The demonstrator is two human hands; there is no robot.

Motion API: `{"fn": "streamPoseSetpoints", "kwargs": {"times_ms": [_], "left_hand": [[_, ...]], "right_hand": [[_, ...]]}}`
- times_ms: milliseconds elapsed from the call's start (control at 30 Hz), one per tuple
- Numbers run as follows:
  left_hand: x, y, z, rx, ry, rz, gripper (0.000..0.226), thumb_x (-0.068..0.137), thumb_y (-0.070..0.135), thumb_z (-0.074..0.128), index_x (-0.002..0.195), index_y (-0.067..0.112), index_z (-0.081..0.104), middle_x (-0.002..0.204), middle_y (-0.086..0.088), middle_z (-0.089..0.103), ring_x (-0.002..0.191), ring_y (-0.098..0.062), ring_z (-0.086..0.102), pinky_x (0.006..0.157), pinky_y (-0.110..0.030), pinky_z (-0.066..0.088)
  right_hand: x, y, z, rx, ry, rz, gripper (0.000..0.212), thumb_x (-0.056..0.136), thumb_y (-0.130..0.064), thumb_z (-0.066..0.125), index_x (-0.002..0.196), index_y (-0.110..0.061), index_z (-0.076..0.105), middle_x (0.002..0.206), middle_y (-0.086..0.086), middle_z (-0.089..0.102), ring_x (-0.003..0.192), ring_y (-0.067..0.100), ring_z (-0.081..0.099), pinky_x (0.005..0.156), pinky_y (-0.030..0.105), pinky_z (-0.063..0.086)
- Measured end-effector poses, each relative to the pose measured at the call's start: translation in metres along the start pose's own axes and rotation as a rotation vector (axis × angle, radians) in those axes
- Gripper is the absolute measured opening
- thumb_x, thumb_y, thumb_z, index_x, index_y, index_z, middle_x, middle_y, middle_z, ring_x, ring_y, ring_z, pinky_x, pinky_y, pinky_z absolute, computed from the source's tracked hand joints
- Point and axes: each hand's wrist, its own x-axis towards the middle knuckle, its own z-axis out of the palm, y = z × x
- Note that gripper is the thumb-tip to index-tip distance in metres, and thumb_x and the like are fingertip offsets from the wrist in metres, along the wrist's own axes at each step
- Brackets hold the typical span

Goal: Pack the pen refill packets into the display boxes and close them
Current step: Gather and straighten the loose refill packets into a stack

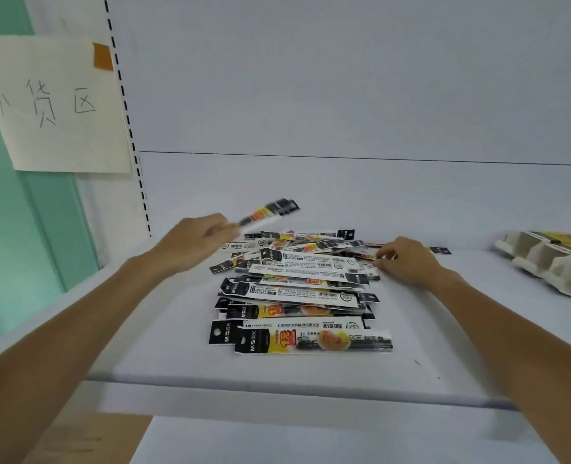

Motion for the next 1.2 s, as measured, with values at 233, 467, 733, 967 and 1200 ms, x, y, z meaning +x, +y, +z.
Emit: {"fn": "streamPoseSetpoints", "kwargs": {"times_ms": [233, 467, 733, 967, 1200], "left_hand": [[-0.001, 0.026, 0.044, 0.034, -0.100, 0.124, 0.034, 0.096, 0.040, 0.042, 0.122, 0.023, 0.056, 0.114, 0.005, 0.052, 0.104, -0.010, 0.048, 0.088, -0.028, 0.037], [-0.002, 0.013, 0.038, -0.095, -0.106, 0.007, 0.031, 0.097, 0.039, 0.041, 0.118, 0.025, 0.058, 0.111, 0.013, 0.053, 0.101, -0.007, 0.049, 0.078, -0.024, 0.038], [-0.011, -0.003, 0.039, -0.241, -0.022, -0.092, 0.028, 0.099, 0.033, 0.038, 0.115, 0.020, 0.056, 0.109, 0.008, 0.055, 0.081, 0.007, 0.049, 0.063, -0.006, 0.039], [-0.004, -0.009, 0.042, -0.414, 0.022, -0.251, 0.040, 0.098, 0.047, 0.027, 0.119, 0.021, 0.048, 0.118, -0.001, 0.057, 0.104, -0.018, 0.056, 0.104, -0.042, 0.038], [-0.006, -0.005, 0.042, -0.332, -0.015, -0.281, 0.054, 0.099, 0.048, 0.018, 0.141, 0.017, 0.033, 0.137, -0.001, 0.043, 0.121, -0.021, 0.043, 0.102, -0.034, 0.028]], "right_hand": [[-0.014, 0.001, -0.007, 0.087, -0.030, -0.063, 0.029, 0.085, -0.025, 0.065, 0.112, -0.018, 0.062, 0.105, 0.003, 0.062, 0.091, 0.015, 0.053, 0.077, 0.022, 0.035], [-0.023, 0.006, -0.015, -0.387, -0.090, -0.021, 0.020, 0.097, -0.026, 0.043, 0.096, -0.010, 0.056, 0.110, 0.011, 0.062, 0.092, 0.025, 0.055, 0.073, 0.031, 0.041], [-0.049, 0.025, -0.039, -0.176, 0.334, 0.452, 0.019, 0.086, -0.001, 0.044, 0.102, 0.005, 0.054, 0.111, 0.025, 0.058, 0.106, 0.040, 0.054, 0.082, 0.041, 0.044], [-0.040, -0.077, -0.028, -0.137, 0.253, -0.112, 0.023, 0.099, -0.020, 0.038, 0.101, -0.003, 0.053, 0.083, 0.004, 0.051, 0.073, 0.021, 0.052, 0.061, 0.029, 0.036], [-0.038, -0.107, -0.005, -0.134, -0.193, -0.434, 0.045, 0.092, -0.049, 0.044, 0.123, -0.019, 0.057, 0.116, 0.003, 0.054, 0.107, 0.021, 0.050, 0.089, 0.034, 0.040]]}}
